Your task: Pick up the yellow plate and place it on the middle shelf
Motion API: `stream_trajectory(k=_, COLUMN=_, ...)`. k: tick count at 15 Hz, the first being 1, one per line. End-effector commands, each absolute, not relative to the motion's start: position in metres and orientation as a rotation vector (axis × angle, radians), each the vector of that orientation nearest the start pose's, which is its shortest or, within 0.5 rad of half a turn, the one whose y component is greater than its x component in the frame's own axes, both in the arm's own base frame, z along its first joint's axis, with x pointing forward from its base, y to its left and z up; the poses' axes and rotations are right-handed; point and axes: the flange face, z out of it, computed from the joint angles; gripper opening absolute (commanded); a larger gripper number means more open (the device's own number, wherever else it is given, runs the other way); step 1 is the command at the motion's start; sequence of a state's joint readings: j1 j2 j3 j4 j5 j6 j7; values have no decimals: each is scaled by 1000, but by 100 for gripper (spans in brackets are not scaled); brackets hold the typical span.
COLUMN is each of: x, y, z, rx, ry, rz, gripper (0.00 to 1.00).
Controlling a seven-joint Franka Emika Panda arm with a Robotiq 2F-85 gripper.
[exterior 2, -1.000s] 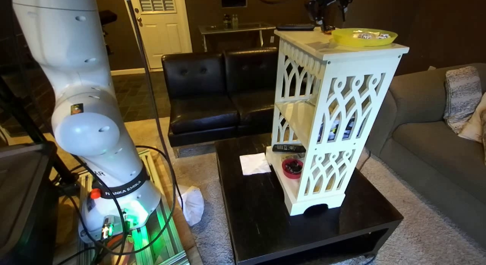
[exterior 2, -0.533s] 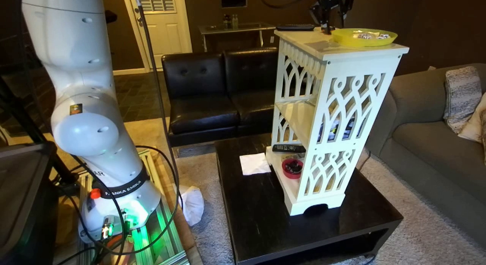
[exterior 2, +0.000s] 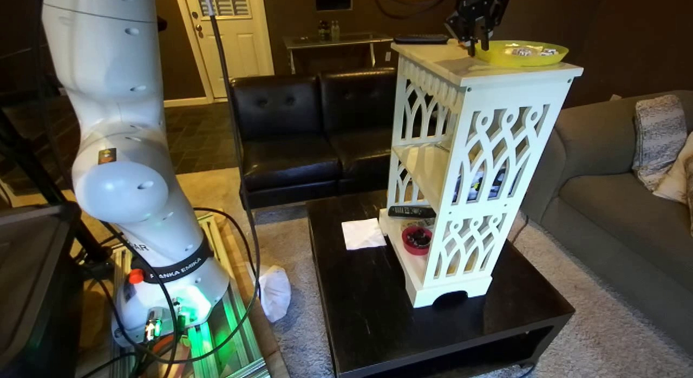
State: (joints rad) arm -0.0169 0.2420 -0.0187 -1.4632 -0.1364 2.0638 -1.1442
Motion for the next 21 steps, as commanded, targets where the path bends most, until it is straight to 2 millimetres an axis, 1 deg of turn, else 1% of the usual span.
stream_trajectory(k=1, x=675, y=-30, z=581, rx=-2834, ry=-1877, rz=-374, gripper=8)
stream_trajectory(k=2, x=675, y=-30, z=580, rx=-2834, ry=-1874, rz=-361, gripper=2)
stream_trajectory(k=3, x=674, y=-29, z=581, rx=-2831, ry=-1871, rz=-359, gripper=5)
stream_trajectory(k=4, x=673, y=-28, z=582, rx=-2832, ry=-1868, rz=-349, gripper=0)
stream_trajectory(k=8, x=666, y=-24, z=594, rx=-2870, ry=-1843, rz=-340, gripper=1)
stream_trajectory(k=12, x=657, y=-20, z=603, rx=-2924, ry=-1804, rz=-393, gripper=1)
stream_trajectory(k=15, x=655, y=-21, z=605, rx=-2975, ry=-1777, rz=-462, gripper=1)
stream_trajectory(k=18, x=654, y=-20, z=605, rx=-3029, ry=-1793, rz=-532, gripper=1)
stream_trajectory(k=21, x=648, y=-12, z=594, rx=-3116, ry=-1816, rz=-524, gripper=1)
